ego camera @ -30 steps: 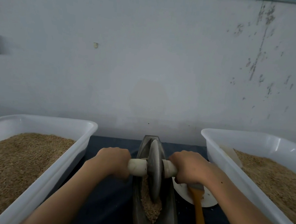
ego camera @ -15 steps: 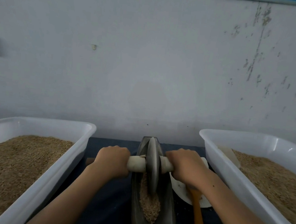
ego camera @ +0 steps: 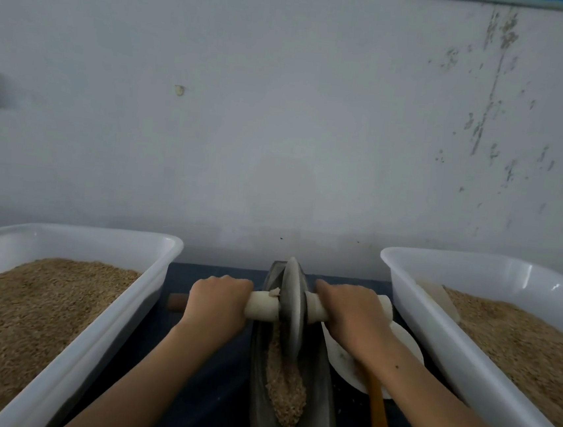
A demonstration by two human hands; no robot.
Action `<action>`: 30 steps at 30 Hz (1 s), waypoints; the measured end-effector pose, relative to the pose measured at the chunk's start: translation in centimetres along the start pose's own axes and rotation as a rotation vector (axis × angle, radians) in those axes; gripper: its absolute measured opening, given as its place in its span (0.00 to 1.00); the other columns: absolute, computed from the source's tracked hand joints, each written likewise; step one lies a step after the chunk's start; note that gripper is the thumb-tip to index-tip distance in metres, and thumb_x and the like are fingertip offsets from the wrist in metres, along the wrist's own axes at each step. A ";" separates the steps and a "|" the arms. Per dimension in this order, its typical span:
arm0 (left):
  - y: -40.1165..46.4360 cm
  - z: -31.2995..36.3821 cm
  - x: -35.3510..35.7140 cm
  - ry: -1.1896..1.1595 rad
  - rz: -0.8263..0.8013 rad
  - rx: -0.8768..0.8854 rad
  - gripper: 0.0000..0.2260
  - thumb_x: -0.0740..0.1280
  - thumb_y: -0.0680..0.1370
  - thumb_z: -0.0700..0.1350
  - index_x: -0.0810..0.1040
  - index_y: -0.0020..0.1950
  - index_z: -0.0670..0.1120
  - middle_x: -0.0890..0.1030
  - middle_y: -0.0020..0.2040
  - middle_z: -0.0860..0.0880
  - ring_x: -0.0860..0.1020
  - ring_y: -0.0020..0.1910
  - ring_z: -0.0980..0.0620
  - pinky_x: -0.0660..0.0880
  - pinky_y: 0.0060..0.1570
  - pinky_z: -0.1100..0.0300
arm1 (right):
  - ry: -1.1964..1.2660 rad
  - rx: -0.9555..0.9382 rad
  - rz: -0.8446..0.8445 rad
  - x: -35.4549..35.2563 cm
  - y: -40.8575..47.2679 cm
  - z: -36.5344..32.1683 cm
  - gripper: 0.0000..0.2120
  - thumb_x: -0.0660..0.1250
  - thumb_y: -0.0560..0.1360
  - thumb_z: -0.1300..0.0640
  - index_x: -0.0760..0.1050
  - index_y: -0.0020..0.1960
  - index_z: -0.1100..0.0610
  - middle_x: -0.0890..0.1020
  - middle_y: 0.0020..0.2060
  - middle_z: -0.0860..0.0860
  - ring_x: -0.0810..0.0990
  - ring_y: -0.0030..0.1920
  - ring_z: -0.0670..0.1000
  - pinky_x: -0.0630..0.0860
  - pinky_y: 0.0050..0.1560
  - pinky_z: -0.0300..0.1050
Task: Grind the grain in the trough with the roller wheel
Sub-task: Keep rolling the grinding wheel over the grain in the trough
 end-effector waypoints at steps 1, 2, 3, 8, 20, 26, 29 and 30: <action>0.0 0.1 0.1 -0.002 0.013 0.001 0.11 0.65 0.76 0.51 0.72 0.57 0.52 0.78 0.52 0.51 0.77 0.50 0.51 0.66 0.43 0.59 | 0.005 0.001 0.024 0.2 0.0 0.0 0.09 0.61 0.76 0.59 0.66 0.55 0.53 0.80 0.48 0.51 0.79 0.48 0.56 0.63 0.40 0.46; 0.0 0.1 0.1 -0.002 0.011 0.001 0.11 0.65 0.76 0.51 0.72 0.57 0.51 0.78 0.52 0.51 0.77 0.50 0.51 0.67 0.43 0.58 | 0.011 -0.001 0.031 0.2 -0.1 0.1 0.09 0.61 0.76 0.59 0.66 0.55 0.52 0.80 0.47 0.50 0.79 0.48 0.55 0.63 0.40 0.45; 0.0 0.1 0.1 0.003 -0.003 0.001 0.11 0.65 0.76 0.50 0.72 0.58 0.51 0.79 0.52 0.50 0.77 0.50 0.50 0.67 0.43 0.58 | 0.019 -0.005 0.021 0.2 -0.1 0.2 0.09 0.62 0.76 0.59 0.67 0.55 0.52 0.80 0.47 0.50 0.79 0.47 0.54 0.63 0.40 0.45; 0.0 -0.4 -0.3 -0.023 -0.236 0.026 0.17 0.69 0.72 0.51 0.74 0.58 0.49 0.79 0.51 0.50 0.75 0.45 0.52 0.68 0.43 0.59 | 0.029 -0.074 -0.210 -0.9 -0.1 0.4 0.11 0.64 0.72 0.60 0.73 0.54 0.52 0.80 0.48 0.52 0.79 0.47 0.54 0.66 0.41 0.44; 0.1 0.0 -0.4 0.005 -0.155 -0.021 0.14 0.68 0.74 0.51 0.74 0.57 0.49 0.78 0.50 0.50 0.76 0.46 0.51 0.67 0.43 0.58 | 0.033 -0.021 -0.175 -0.9 0.0 0.0 0.07 0.62 0.75 0.60 0.70 0.51 0.52 0.79 0.49 0.51 0.79 0.49 0.55 0.66 0.42 0.45; 0.0 0.0 -0.2 0.001 -0.032 0.000 0.10 0.65 0.76 0.51 0.74 0.56 0.50 0.78 0.50 0.51 0.75 0.46 0.52 0.65 0.42 0.59 | 0.025 0.000 -0.067 -0.8 -0.1 -0.2 0.07 0.61 0.77 0.57 0.67 0.54 0.52 0.79 0.49 0.51 0.78 0.49 0.55 0.63 0.42 0.44; 0.0 -0.3 -0.3 -0.015 -0.183 0.007 0.14 0.68 0.73 0.51 0.75 0.57 0.49 0.79 0.49 0.50 0.75 0.44 0.52 0.68 0.42 0.59 | -0.008 -0.024 -0.180 -1.2 0.0 -0.2 0.09 0.64 0.75 0.60 0.71 0.55 0.53 0.79 0.50 0.52 0.78 0.50 0.55 0.64 0.42 0.44; 0.0 -0.4 -0.3 -0.031 -0.244 0.017 0.15 0.70 0.72 0.51 0.75 0.57 0.49 0.78 0.48 0.51 0.74 0.43 0.53 0.69 0.42 0.59 | -0.013 -0.039 -0.234 -1.3 0.0 -0.1 0.10 0.64 0.74 0.60 0.72 0.55 0.54 0.79 0.49 0.52 0.78 0.49 0.54 0.65 0.42 0.44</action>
Point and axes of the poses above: each hand's wrist, its own y-axis towards the middle knuckle, its own x-axis out of the palm, z = x × y, the point moved 2 cm from there along y, towards the middle knuckle
